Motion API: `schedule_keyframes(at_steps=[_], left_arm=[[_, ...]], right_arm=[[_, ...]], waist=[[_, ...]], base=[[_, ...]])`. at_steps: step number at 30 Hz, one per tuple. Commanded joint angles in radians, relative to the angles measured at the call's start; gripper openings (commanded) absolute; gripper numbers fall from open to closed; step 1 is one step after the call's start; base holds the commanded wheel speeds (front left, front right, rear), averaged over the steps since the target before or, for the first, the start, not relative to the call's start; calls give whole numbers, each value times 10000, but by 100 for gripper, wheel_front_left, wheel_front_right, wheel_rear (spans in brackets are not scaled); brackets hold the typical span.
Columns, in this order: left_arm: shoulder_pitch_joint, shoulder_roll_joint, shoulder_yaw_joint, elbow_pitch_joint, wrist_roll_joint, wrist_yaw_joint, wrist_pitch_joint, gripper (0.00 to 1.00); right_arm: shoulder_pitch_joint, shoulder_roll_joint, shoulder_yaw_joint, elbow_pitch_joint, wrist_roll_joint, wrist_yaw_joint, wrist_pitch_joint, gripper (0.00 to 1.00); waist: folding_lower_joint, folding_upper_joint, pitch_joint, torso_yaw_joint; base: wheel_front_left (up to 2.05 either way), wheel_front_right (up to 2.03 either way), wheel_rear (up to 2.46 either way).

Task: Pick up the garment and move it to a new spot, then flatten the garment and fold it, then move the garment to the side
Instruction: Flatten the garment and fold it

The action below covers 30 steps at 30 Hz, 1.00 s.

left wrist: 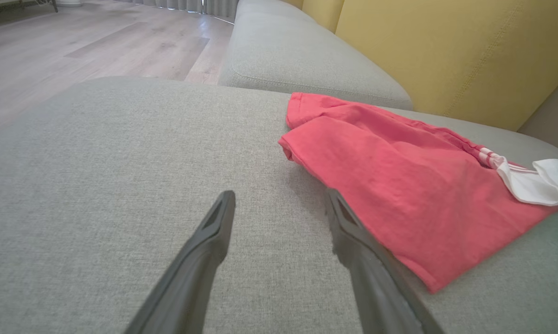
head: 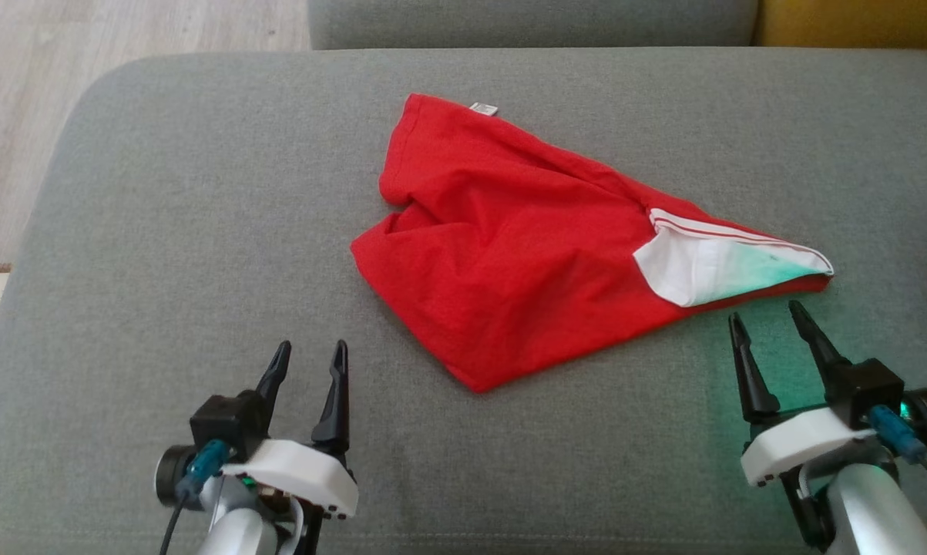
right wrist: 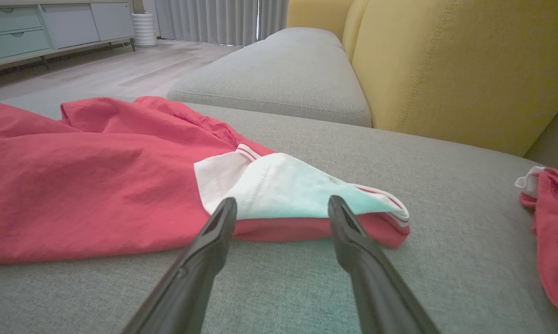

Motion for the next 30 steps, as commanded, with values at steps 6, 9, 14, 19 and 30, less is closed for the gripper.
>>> schedule_keyframes(at_steps=[6,9,14,19,30], left_arm=[[-1312,28,347,49,258,-125,-61,100],[-2297,28,460,526,392,-122,-61,100],[-4408,213,613,2143,733,-198,-41,100],[-6608,764,435,3990,1082,-545,534,100],[-9395,2332,-66,6812,1627,-1335,1703,100]], right_arm=[[-245,261,313,-499,60,63,-110,100],[-317,381,459,-654,87,63,-110,100],[-603,563,734,-1025,146,63,-110,100],[-1017,760,997,-1486,218,63,-110,100],[-1766,1080,1846,-2520,634,63,-110,100]], waist=[[0,0,208,-235],[0,0,415,-470],[0,0,956,-993],[0,0,1615,-1606],[0,0,2848,-3053]], base=[[0,0,0],[0,0,0],[0,0,0],[0,0,0],[0,0,0]])
